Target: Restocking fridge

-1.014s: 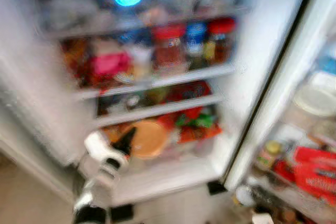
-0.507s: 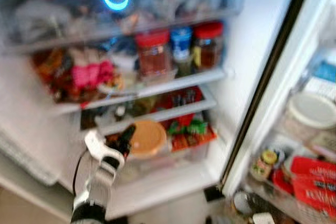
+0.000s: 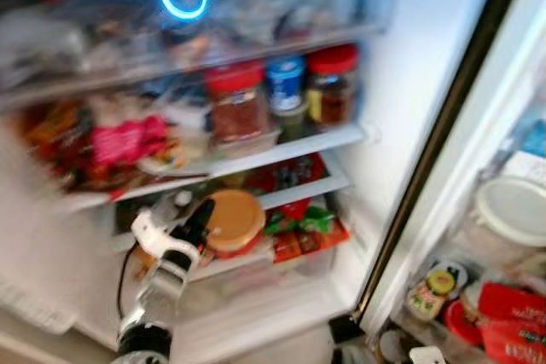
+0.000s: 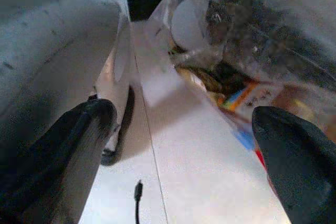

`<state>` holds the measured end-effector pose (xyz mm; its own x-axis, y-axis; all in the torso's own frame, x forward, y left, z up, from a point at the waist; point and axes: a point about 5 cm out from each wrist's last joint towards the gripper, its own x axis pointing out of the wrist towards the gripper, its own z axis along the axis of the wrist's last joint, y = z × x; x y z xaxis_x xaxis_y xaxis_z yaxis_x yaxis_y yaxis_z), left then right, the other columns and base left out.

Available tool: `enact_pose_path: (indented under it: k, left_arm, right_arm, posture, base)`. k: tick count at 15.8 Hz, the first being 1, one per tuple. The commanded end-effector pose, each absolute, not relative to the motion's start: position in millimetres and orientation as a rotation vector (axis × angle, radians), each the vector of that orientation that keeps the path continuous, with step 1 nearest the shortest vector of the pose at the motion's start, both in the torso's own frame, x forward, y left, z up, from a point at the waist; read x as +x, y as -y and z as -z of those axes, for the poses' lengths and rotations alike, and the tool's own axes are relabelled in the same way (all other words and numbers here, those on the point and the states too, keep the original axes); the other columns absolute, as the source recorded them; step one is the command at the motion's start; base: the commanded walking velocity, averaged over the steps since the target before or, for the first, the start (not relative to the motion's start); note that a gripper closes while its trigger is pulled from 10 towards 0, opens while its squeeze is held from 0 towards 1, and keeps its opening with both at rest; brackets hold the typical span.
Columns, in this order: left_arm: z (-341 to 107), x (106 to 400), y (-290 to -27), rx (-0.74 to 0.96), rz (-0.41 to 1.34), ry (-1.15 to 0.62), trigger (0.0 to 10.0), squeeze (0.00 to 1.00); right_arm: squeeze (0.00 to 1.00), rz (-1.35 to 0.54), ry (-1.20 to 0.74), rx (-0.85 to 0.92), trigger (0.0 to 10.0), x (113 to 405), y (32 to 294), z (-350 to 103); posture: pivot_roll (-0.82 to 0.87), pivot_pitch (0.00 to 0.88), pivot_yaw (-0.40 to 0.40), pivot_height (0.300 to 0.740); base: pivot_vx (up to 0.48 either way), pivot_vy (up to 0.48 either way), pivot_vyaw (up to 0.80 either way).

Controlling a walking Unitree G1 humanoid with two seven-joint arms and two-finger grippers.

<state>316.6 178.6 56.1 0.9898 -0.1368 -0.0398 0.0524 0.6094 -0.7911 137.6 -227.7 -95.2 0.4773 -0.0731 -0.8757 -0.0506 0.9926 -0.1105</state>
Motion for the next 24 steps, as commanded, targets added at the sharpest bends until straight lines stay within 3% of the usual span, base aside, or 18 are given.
enact_pose_path:
  k: [1,6,10,14,18,24]
  left_arm:
    - [-56.8,318.9,-174.1,-0.915,0.116,-0.102,10.0,0.00]
    - [-60.2,325.7,-184.5,-0.879,0.017,-0.066,10.0,0.00]
    - [-51.1,326.9,-202.1,-0.895,-0.180,-0.075,10.0,0.00]
    - [-57.7,332.2,-211.3,-0.883,-0.255,-0.027,10.0,0.00]
    - [-66.5,339.9,-217.5,-0.878,-0.283,-0.005,10.0,0.00]
    - [-66.6,343.5,-206.4,-0.838,-0.240,-0.028,10.0,0.00]
  right_arm:
    - [0.00,-0.019,-1.092,-0.118,10.0,133.8,219.3,98.4]
    - [0.00,-0.036,-1.094,-0.131,10.0,133.3,220.5,98.2]
    - [0.00,-0.042,-1.095,-0.142,10.0,133.0,223.0,97.7]
    - [0.00,-0.047,-1.098,-0.158,10.0,131.4,228.2,96.9]
    - [0.00,-0.057,-1.102,-0.180,10.0,128.6,235.1,95.9]
    - [0.00,-0.059,-1.106,-0.190,10.0,123.5,239.7,96.1]
  posture:
    - [-0.16,0.000,0.069,0.640]
    - [-0.17,0.000,0.059,0.640]
    - [-0.19,0.000,0.033,0.640]
    - [-0.22,0.021,0.001,0.640]
    - [-0.25,0.050,-0.030,0.640]
    - [-0.28,0.081,-0.047,0.640]
  base:
    - [0.300,0.000,0.00]
    - [0.284,0.000,0.00]
    - [0.000,0.000,0.00]
    - [0.000,0.000,0.00]
    - [0.000,0.000,0.00]
    - [0.000,0.000,0.00]
